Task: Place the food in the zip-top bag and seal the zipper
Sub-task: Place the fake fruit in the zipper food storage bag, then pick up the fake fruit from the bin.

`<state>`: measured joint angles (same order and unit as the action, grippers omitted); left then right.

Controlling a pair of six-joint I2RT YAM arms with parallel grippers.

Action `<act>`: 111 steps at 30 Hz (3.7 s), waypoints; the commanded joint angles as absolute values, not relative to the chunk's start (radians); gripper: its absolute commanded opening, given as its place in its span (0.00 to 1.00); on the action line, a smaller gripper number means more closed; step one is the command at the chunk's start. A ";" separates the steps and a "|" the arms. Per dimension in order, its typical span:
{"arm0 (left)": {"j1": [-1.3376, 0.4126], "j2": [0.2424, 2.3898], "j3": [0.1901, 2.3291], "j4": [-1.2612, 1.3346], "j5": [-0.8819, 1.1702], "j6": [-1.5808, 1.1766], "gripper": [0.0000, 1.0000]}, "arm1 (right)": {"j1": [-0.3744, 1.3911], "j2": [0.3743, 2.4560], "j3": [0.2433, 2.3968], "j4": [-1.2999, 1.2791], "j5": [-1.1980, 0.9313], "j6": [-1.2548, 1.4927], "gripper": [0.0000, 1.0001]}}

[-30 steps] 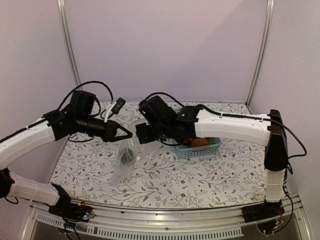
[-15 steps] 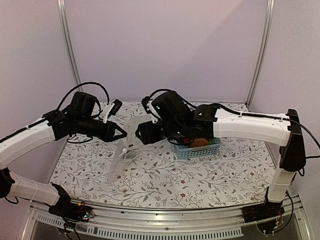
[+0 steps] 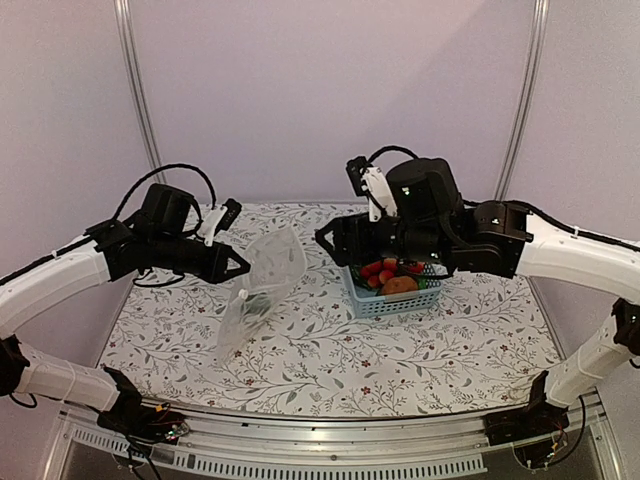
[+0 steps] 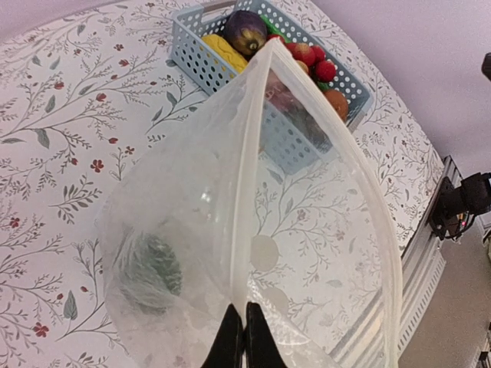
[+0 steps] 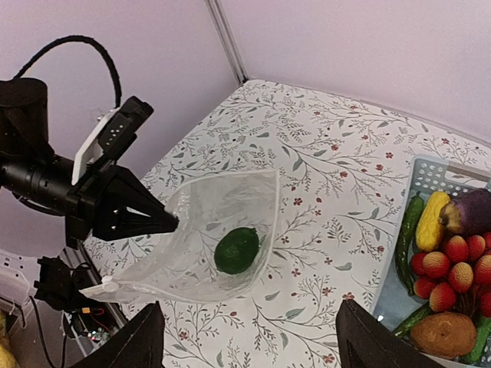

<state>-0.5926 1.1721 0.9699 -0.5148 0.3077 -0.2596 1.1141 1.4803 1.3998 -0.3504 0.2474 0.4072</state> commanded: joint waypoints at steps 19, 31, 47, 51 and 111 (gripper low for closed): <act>-0.586 1.158 0.982 -0.534 0.268 -0.259 0.00 | 0.782 1.500 1.229 -0.661 0.327 0.595 0.83; -0.586 1.148 0.980 -0.536 0.265 -0.257 0.00 | 0.628 1.649 1.208 -0.548 0.240 0.590 0.69; -0.586 1.149 0.980 -0.538 0.261 -0.254 0.00 | 0.579 1.807 1.211 -0.453 0.247 0.606 0.57; -0.586 1.151 0.980 -0.540 0.259 -0.254 0.00 | 0.579 1.837 1.219 -0.406 0.235 0.587 0.55; -0.591 1.141 0.965 -0.477 0.429 -0.267 0.00 | 0.932 1.387 1.610 -0.503 0.144 0.353 0.01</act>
<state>-0.5926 1.1576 0.9695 -0.5022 0.3859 -0.2623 0.8799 1.3407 1.5162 -0.5007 0.1574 0.3725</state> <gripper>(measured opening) 0.005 0.405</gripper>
